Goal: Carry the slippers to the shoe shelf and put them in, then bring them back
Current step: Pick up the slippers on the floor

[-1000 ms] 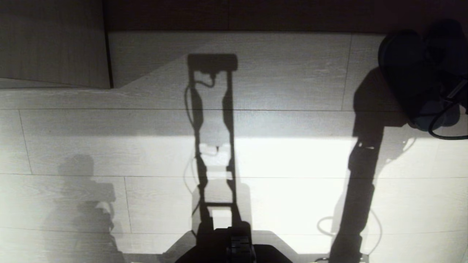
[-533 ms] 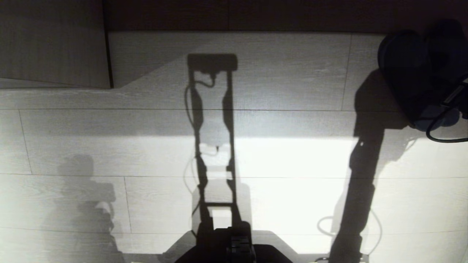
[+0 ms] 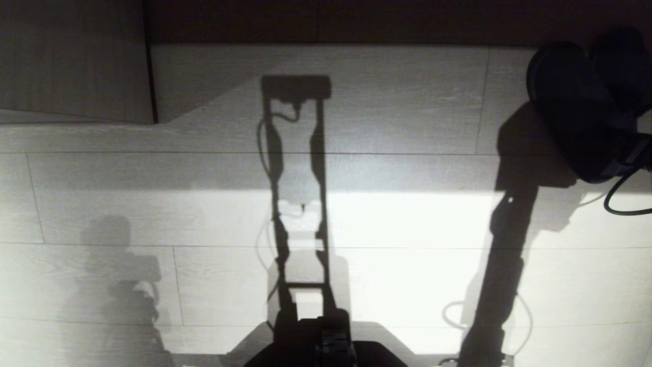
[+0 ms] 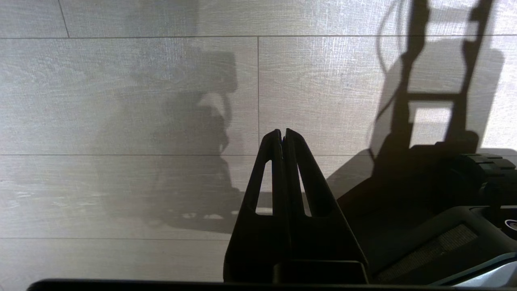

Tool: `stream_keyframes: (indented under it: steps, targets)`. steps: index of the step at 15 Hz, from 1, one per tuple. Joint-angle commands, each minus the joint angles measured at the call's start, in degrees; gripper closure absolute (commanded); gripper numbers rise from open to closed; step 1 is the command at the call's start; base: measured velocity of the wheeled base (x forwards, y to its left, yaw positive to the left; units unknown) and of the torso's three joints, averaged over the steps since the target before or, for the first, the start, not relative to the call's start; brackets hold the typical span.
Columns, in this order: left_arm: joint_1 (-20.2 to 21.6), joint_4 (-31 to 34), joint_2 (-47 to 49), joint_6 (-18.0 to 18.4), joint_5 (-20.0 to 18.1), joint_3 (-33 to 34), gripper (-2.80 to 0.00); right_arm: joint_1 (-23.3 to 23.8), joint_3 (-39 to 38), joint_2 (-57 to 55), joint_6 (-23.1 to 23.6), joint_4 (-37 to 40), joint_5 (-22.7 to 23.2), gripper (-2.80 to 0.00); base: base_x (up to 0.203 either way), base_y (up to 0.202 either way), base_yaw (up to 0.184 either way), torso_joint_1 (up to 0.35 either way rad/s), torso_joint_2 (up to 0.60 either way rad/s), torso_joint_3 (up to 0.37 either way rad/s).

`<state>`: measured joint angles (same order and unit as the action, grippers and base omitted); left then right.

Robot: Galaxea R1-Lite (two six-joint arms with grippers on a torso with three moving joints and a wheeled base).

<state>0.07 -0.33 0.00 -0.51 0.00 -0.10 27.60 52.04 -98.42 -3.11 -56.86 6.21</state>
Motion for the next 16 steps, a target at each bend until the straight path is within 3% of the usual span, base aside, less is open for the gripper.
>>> stream_keyframes:
  steps: [1,4,9,16]
  targets:
    - [0.01,-0.02,0.00,-0.02,0.00,0.01,0.00,1.40,-0.10,-1.07,2.14,0.17,1.69,-2.80,0.000,0.000,0.000,0.000,0.00,0.000]
    - [0.01,-0.02,0.09,-0.02,0.00,0.01,0.00,2.20,-0.19,-1.63,4.56,0.17,2.73,-2.80,0.000,0.000,0.000,0.000,0.00,0.000]
    - [0.01,-0.02,0.00,-0.02,0.00,0.01,0.00,1.93,1.66,-3.71,4.43,0.17,3.19,-2.80,0.000,0.000,0.000,0.000,0.00,0.000]
    - [0.01,-0.02,0.00,-0.02,0.00,0.01,0.00,-3.64,8.21,-6.84,-0.09,-1.55,5.62,-2.80,0.000,0.000,0.000,0.000,0.00,0.000]
